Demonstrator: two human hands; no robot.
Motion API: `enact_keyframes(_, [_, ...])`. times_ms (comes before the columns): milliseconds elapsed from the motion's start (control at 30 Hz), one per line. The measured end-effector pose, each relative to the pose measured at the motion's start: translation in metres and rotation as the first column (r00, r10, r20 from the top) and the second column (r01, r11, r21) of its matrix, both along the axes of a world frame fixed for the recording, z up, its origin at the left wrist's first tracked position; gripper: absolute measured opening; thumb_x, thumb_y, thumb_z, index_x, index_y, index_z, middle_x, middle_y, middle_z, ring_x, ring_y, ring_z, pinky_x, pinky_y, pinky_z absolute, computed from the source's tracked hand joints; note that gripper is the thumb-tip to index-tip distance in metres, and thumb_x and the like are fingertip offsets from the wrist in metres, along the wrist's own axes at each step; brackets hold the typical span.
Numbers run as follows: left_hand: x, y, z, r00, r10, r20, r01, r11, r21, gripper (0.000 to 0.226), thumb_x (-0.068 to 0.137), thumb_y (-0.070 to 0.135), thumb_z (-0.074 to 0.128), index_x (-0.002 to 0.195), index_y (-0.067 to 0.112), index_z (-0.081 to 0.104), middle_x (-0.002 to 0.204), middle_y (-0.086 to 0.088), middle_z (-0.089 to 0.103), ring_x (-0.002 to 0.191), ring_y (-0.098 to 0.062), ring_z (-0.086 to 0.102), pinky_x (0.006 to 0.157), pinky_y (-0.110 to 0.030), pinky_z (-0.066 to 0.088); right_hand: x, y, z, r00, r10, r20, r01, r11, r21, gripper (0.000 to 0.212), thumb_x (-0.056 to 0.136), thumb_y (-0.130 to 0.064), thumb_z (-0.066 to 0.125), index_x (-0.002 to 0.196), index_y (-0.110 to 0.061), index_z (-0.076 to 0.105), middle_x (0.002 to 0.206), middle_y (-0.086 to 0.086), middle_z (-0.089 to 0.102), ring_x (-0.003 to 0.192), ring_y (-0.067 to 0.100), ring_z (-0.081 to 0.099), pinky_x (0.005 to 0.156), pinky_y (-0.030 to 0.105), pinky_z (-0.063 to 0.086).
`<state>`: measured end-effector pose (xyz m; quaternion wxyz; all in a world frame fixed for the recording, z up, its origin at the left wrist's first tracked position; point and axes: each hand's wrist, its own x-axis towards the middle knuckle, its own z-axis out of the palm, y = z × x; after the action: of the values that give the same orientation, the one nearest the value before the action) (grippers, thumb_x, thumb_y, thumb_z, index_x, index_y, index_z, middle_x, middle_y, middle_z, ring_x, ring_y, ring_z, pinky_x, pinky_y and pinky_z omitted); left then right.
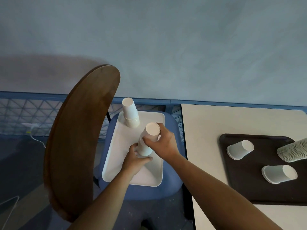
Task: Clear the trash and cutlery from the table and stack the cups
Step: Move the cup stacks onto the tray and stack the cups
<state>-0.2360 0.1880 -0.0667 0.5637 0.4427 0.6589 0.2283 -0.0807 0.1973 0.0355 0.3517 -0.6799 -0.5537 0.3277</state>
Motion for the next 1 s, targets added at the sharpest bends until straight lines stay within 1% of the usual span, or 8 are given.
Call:
enact_keyframes(67, [0.003, 0.000, -0.002, 1.000, 0.013, -0.001, -0.013, 1.000, 0.028, 0.106, 0.044, 0.047, 0.102, 0.137, 0.036, 0.050, 0.130, 0.010, 0.067, 0.116, -0.018, 0.067, 0.102, -0.048, 0.057, 0.004, -0.005, 0.000, 0.999, -0.017, -0.032, 0.017, 1.000, -0.017, 0.057, 0.068, -0.051, 0.080, 0.119, -0.034, 0.060, 0.104, -0.018, 0.069, 0.095, 0.003, 0.065, 0.079, 0.028, 0.057])
enact_keyframes(200, [0.008, -0.006, 0.016, 0.998, 0.002, -0.067, 0.006, 0.993, 0.115, 0.091, 0.057, 0.030, 0.101, 0.135, 0.033, 0.055, 0.126, 0.016, 0.067, 0.115, -0.014, 0.065, 0.095, -0.033, 0.054, 0.010, -0.016, -0.003, 0.997, -0.032, -0.074, 0.029, 0.999, -0.042, 0.054, 0.070, -0.047, 0.084, 0.116, -0.033, 0.060, 0.101, -0.019, 0.068, 0.095, -0.003, 0.062, 0.077, 0.017, 0.054])
enact_keyframes(300, [0.012, -0.013, 0.021, 0.994, 0.028, -0.107, -0.008, 0.983, 0.184, 0.079, 0.054, 0.036, 0.100, 0.124, 0.035, 0.063, 0.116, 0.015, 0.073, 0.107, -0.015, 0.069, 0.090, -0.037, 0.059, 0.015, -0.023, -0.001, 0.994, -0.046, -0.098, 0.043, 0.999, -0.033, 0.050, 0.074, -0.041, 0.086, 0.115, -0.032, 0.059, 0.098, -0.022, 0.065, 0.095, -0.007, 0.059, 0.073, 0.010, 0.050])
enact_keyframes(433, [0.020, -0.024, 0.024, 0.989, 0.039, -0.144, 0.003, 0.961, 0.277, 0.089, 0.051, 0.057, 0.095, 0.130, 0.039, 0.058, 0.122, 0.016, 0.070, 0.111, -0.013, 0.067, 0.093, -0.043, 0.061, 0.022, -0.025, 0.012, 0.982, -0.099, -0.161, 0.099, 0.995, -0.009, 0.053, 0.073, -0.047, 0.086, 0.116, -0.028, 0.061, 0.103, -0.019, 0.067, 0.094, -0.003, 0.062, 0.074, 0.013, 0.051])
enact_keyframes(600, [0.041, -0.041, 0.059, 0.987, 0.089, -0.133, -0.035, 0.933, 0.359, 0.098, 0.049, 0.063, 0.093, 0.134, 0.037, 0.051, 0.125, 0.014, 0.066, 0.111, -0.015, 0.065, 0.094, -0.039, 0.058, 0.031, -0.032, 0.043, 0.985, -0.079, -0.157, 0.085, 0.996, 0.032, 0.056, 0.074, -0.049, 0.087, 0.118, -0.024, 0.064, 0.105, -0.016, 0.070, 0.094, 0.000, 0.065, 0.077, 0.015, 0.053])
enact_keyframes(700, [0.050, -0.050, 0.075, 0.985, 0.109, -0.130, -0.054, 0.927, 0.371, 0.087, 0.058, 0.058, 0.094, 0.131, 0.036, 0.052, 0.121, 0.013, 0.068, 0.106, -0.016, 0.067, 0.088, -0.040, 0.061, 0.039, -0.040, 0.062, 0.994, -0.027, -0.102, 0.032, 0.998, 0.045, 0.057, 0.076, -0.052, 0.084, 0.122, -0.026, 0.063, 0.104, -0.017, 0.068, 0.095, 0.001, 0.064, 0.081, 0.020, 0.055])
enact_keyframes(867, [0.068, -0.063, 0.095, 0.991, 0.071, -0.113, -0.023, 0.923, 0.383, 0.079, 0.065, 0.046, 0.095, 0.130, 0.035, 0.054, 0.119, 0.012, 0.069, 0.103, -0.017, 0.067, 0.077, -0.029, 0.055, 0.065, -0.064, 0.093, 0.998, 0.038, -0.057, -0.034, 0.997, 0.065, 0.056, 0.080, -0.048, 0.082, 0.126, -0.025, 0.059, 0.111, -0.014, 0.066, 0.097, -0.003, 0.061, 0.077, 0.014, 0.049])
enact_keyframes(1000, [0.091, -0.089, 0.112, 0.997, 0.030, -0.074, 0.000, 0.928, 0.373, 0.076, 0.068, 0.040, 0.095, 0.131, 0.033, 0.053, 0.118, 0.012, 0.069, 0.103, -0.017, 0.067, 0.074, -0.024, 0.056, 0.094, -0.092, 0.112, 0.996, 0.086, -0.031, -0.084, 0.994, 0.074, 0.055, 0.082, -0.044, 0.081, 0.127, -0.023, 0.058, 0.114, -0.011, 0.066, 0.098, 0.002, 0.063, 0.083, 0.023, 0.053])
